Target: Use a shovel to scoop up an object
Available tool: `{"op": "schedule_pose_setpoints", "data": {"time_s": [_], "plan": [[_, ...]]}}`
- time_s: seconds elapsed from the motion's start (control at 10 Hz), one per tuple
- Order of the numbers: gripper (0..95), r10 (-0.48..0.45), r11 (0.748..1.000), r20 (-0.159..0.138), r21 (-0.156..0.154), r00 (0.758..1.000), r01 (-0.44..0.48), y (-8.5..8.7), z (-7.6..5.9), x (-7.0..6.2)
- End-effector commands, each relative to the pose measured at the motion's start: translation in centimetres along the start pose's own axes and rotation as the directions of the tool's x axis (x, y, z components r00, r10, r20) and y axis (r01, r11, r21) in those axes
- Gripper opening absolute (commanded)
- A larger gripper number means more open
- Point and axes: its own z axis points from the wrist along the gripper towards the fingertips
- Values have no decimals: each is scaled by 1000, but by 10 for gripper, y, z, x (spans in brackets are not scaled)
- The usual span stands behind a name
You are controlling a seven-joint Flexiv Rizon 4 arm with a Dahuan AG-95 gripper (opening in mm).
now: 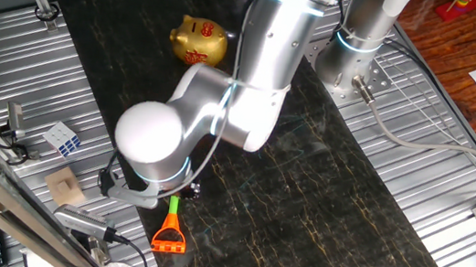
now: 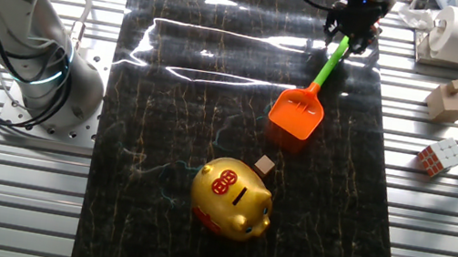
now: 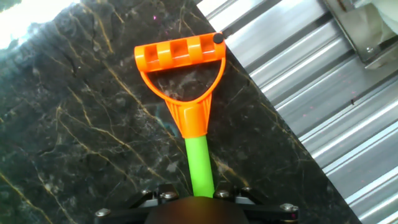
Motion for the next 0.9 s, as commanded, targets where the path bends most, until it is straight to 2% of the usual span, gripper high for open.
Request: {"op": "schedule_pose_setpoints", "data": {"time_s": [0.1,0.4,0.9], "plan": [[380,-6,1000,-15,-20,1000,5,0,0,0],[380,-21,999,-44,-46,999,19,0,0,0],[380,-33,998,-59,-50,998,30,2,2,2]]}}
